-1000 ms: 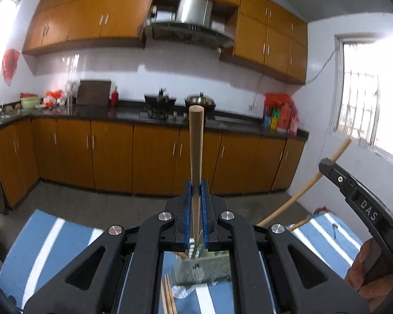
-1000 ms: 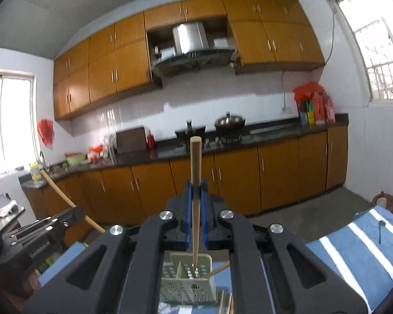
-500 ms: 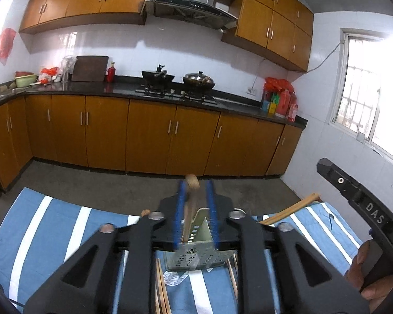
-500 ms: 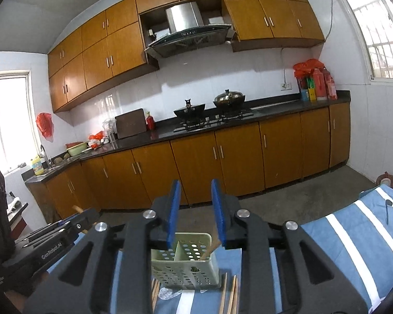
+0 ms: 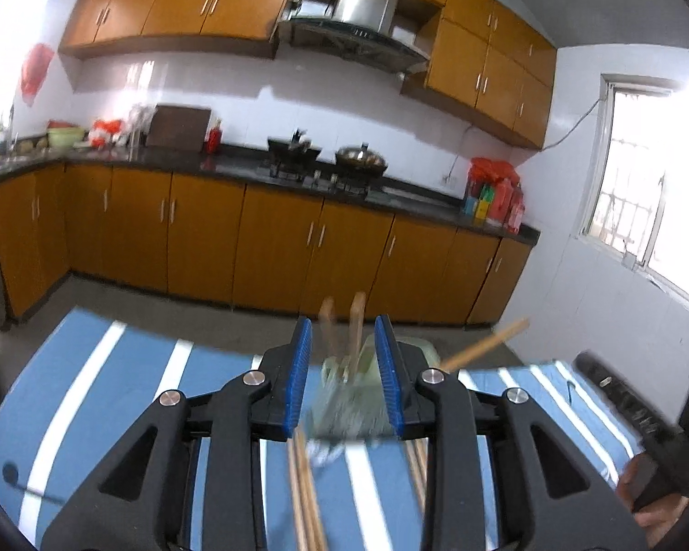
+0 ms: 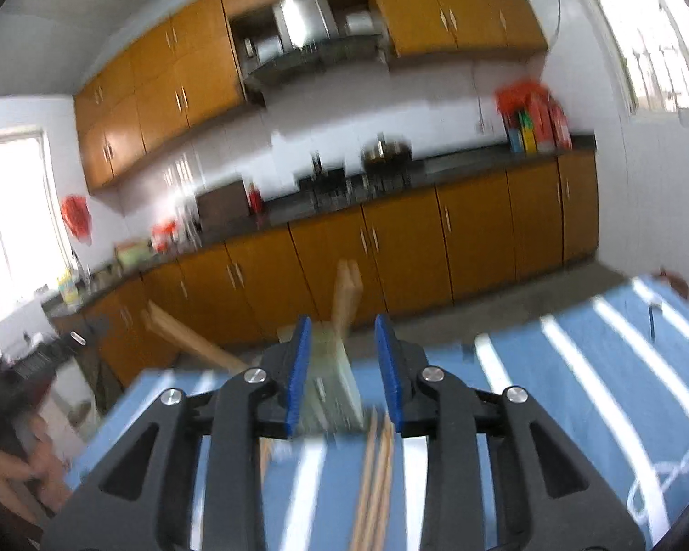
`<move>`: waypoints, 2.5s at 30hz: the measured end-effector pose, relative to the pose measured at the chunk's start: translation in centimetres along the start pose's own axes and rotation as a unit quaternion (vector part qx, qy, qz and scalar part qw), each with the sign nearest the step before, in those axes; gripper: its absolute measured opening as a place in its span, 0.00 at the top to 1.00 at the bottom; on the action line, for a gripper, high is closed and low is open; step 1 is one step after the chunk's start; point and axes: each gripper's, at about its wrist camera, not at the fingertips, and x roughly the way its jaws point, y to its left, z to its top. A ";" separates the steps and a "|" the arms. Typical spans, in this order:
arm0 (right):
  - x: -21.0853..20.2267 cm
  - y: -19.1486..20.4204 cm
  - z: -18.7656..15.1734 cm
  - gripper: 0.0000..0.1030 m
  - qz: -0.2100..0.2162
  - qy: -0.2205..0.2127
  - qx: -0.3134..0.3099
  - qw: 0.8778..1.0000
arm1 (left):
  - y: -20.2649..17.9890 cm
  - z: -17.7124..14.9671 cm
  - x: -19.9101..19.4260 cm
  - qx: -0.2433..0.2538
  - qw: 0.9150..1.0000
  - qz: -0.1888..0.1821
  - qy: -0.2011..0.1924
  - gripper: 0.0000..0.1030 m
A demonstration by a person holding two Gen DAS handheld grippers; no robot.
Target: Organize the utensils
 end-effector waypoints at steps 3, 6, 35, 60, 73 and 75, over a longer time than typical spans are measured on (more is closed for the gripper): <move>2.8 -1.4 -5.0 0.78 -0.015 0.094 0.003 0.995 | 1.0 -3.0 0.7 0.013 0.999 0.021 0.039 0.72; 5.6 -2.4 -10.0 0.83 -0.008 0.178 0.014 0.984 | 2.5 -7.3 2.4 0.021 0.994 0.042 0.102 0.72; 8.3 -4.8 -14.3 0.92 -0.115 0.236 -0.009 0.965 | 1.6 -16.9 6.9 0.047 0.966 0.036 0.252 0.87; 8.9 -5.9 -13.9 0.90 -0.122 0.235 -0.034 0.964 | 6.2 -15.3 8.5 0.018 0.964 0.112 0.240 0.93; 9.0 -5.6 -14.1 0.89 -0.126 0.237 -0.042 0.962 | 5.8 -15.4 8.4 0.032 0.964 0.119 0.235 0.92; 9.0 -5.5 -14.1 0.89 -0.126 0.237 -0.042 0.962 | 5.8 -15.4 8.5 0.034 0.964 0.120 0.235 0.92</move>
